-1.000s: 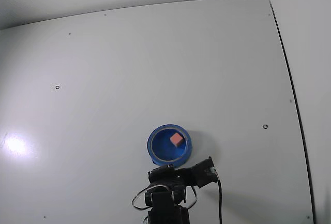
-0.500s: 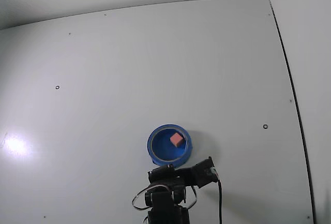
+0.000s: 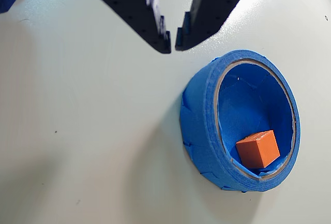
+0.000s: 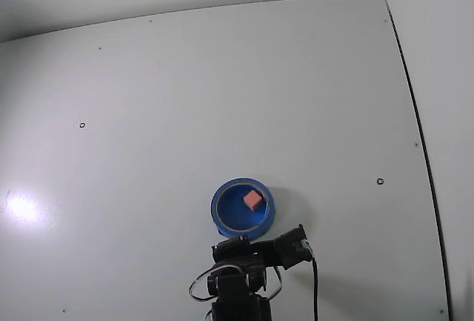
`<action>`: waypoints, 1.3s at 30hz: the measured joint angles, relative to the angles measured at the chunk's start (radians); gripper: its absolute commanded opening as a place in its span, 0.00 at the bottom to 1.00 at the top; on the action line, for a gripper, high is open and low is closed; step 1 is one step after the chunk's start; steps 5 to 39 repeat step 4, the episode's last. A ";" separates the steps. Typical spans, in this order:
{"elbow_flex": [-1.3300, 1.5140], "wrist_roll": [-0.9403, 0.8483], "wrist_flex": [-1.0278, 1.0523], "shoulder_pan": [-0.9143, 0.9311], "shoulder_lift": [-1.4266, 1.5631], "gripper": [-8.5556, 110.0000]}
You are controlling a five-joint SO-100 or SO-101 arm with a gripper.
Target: Grasp a block and put it in the bin.
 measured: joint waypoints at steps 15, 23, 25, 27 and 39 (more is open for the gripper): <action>0.000 0.000 0.000 0.000 0.000 0.08; 0.000 0.000 0.000 0.000 0.000 0.08; 0.000 0.000 0.000 0.000 0.000 0.08; 0.000 0.000 0.000 0.000 0.000 0.08; 0.000 0.000 0.000 0.000 0.000 0.08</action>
